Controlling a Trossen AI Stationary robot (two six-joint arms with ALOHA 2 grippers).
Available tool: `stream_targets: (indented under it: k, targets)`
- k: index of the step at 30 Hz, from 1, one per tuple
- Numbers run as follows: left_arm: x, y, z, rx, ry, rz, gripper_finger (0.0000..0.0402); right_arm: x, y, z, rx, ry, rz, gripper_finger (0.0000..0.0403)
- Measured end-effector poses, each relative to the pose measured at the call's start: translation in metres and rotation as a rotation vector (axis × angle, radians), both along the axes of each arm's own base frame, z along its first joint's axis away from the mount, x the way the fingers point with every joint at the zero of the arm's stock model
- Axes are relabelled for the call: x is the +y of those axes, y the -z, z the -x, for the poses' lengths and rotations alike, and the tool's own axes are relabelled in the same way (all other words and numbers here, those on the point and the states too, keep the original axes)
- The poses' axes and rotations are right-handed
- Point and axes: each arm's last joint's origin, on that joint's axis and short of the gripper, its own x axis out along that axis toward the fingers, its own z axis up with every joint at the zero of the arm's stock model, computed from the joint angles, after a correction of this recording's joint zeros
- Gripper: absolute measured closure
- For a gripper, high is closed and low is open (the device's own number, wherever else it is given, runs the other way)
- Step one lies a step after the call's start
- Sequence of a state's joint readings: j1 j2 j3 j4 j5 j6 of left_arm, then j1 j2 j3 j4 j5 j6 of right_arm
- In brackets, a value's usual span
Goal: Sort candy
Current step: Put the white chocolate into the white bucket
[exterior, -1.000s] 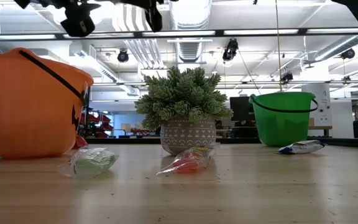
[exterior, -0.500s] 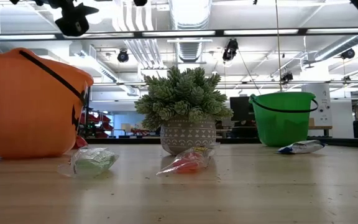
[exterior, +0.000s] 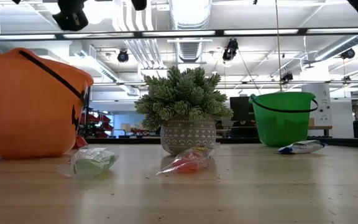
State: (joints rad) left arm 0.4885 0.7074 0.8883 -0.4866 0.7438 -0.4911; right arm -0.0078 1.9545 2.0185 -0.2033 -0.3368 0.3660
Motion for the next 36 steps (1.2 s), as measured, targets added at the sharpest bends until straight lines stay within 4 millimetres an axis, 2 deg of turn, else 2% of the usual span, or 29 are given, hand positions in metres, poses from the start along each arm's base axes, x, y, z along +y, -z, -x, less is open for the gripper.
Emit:
stream_targets:
  k: [4,17,29,36]
  targets:
    - [-0.003,0.0,-0.005,0.002,0.031,0.006,0.0228,-0.012,-0.001,0.0,-0.005,0.025,0.001,0.039]
    - [-0.007,0.003,-0.018,0.011,0.072,-0.015,0.0228,-0.03,-0.001,0.0,-0.007,0.042,0.017,0.039]
    - [-0.011,-0.001,-0.012,-0.019,0.112,-0.013,0.0228,-0.048,0.001,0.001,0.015,0.125,0.03,0.039]
    - [-0.011,-0.001,-0.012,-0.019,0.103,-0.008,0.0228,-0.048,0.0,0.002,0.011,0.119,0.023,0.039]
